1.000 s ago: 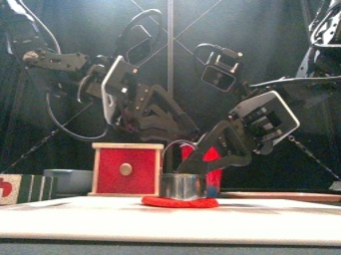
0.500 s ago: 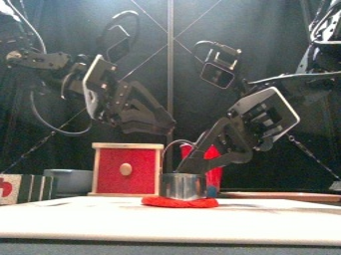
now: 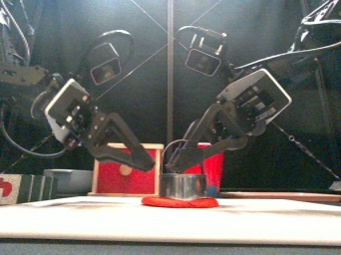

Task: Get the cutter from the drawer then cut the dough then place the extra dough in the bowl
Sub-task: Cut the dough

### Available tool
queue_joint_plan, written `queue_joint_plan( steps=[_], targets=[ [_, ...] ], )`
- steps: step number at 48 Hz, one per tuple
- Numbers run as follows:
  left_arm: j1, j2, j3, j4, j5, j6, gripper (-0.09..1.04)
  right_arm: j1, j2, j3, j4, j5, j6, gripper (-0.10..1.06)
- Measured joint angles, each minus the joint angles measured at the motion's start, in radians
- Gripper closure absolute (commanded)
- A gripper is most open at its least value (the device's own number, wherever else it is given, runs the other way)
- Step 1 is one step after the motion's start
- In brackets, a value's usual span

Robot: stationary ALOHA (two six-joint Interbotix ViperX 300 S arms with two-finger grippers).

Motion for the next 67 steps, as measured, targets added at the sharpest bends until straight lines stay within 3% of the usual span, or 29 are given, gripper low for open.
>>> queue_joint_plan(
  steps=[19, 37, 67],
  targets=[
    [-0.006, 0.074, -0.043, -0.025, 0.032, 0.0, 0.35, -0.029, -0.054, -0.044, -0.031, 0.198, 0.003, 0.21],
    [-0.006, 0.095, -0.058, -0.04, 0.054, 0.0, 0.35, -0.035, -0.054, -0.074, -0.063, 0.278, 0.012, 0.25],
    [-0.008, 0.101, -0.064, -0.058, 0.071, 0.002, 0.36, -0.044, -0.058, -0.095, -0.104, 0.293, 0.009, 0.6]
  ],
)
